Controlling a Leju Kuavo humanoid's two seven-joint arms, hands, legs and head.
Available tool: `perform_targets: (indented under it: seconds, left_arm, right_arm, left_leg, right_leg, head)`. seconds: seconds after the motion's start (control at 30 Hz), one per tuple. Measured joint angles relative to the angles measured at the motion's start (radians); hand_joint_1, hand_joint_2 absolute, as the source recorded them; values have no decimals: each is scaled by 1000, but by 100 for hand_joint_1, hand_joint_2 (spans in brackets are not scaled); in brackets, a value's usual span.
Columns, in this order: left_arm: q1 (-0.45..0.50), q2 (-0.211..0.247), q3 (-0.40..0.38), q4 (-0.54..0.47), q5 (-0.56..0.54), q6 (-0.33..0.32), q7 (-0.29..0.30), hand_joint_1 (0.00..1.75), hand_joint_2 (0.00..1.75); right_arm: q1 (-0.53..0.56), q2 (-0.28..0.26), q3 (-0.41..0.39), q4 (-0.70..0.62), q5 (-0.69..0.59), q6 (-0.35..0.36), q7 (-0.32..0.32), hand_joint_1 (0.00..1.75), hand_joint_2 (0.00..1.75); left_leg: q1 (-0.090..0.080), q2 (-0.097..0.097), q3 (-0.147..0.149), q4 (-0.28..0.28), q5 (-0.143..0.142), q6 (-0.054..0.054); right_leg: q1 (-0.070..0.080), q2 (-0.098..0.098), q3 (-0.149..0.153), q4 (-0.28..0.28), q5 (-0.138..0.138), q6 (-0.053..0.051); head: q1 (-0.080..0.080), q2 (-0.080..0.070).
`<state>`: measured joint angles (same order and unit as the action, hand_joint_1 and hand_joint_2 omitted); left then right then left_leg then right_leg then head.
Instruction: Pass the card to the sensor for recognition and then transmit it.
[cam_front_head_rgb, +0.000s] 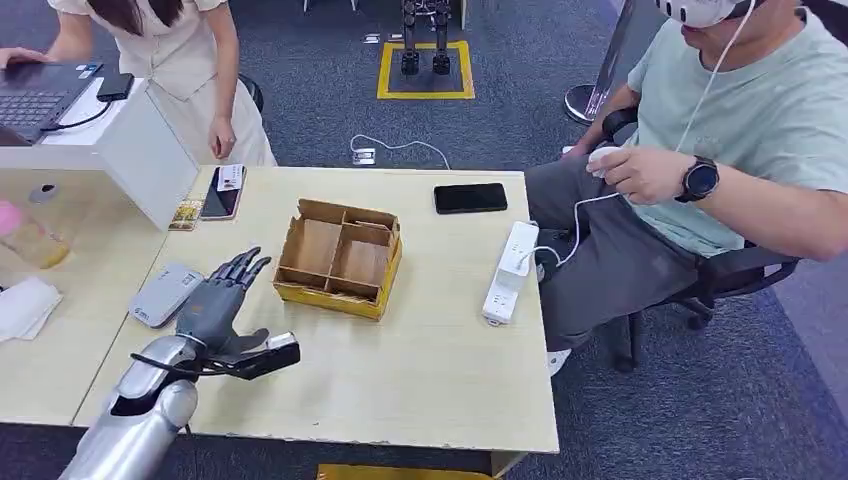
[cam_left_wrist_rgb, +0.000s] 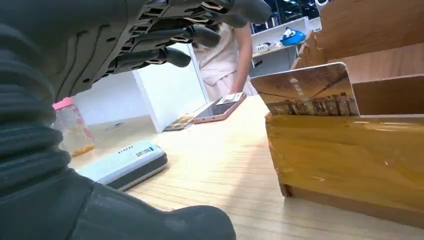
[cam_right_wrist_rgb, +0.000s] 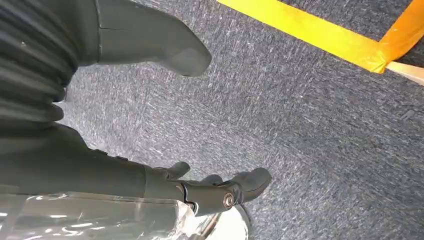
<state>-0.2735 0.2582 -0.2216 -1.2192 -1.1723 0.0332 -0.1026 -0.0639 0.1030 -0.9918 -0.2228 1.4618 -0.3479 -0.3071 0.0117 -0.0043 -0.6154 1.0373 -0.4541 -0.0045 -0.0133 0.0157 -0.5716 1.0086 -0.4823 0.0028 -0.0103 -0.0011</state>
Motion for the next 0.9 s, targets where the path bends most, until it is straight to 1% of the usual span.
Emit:
perform_targets:
  seconds: [0.17, 0.3, 0.63, 0.8, 0.9]
  left_arm:
    - [15, 15, -9, -27, 68, -16, -33, 0, 175]
    - [24, 23, -17, -51, 96, -29, -45, 0, 175]
    - [35, 24, -39, -75, 107, -24, -39, 0, 175]
    - [43, 21, -42, -93, 144, -19, -49, 0, 175]
    - [42, 13, -52, -98, 121, -4, -35, 0, 175]
  right_arm:
    - [0, 0, -5, 0, 3, 0, 0, 0, 175]
    - [-1, 0, -7, 0, 4, 0, 0, 0, 175]
    - [-1, 0, -8, 0, 5, 0, 0, 0, 175]
    - [-2, 0, -8, 0, 6, 0, 0, 0, 175]
    - [-2, 0, -9, 0, 6, 0, 0, 0, 175]
  left_leg:
    - [0, 0, 0, 0, 0, 0]
    - [0, 0, 0, 0, 0, 0]
    - [0, 0, 0, 0, 0, 0]
    - [0, 0, 0, 0, 0, 0]
    - [0, 0, 0, 0, 0, 0]
  right_leg:
    - [0, 0, 0, 0, 0, 0]
    - [0, 0, 0, 0, 0, 0]
    - [0, 0, 0, 0, 0, 0]
    - [0, 0, 0, 0, 0, 0]
    - [0, 0, 0, 0, 0, 0]
  head:
    - [0, 0]
    - [0, 0]
    - [0, 0]
    - [0, 0]
    - [0, 0]
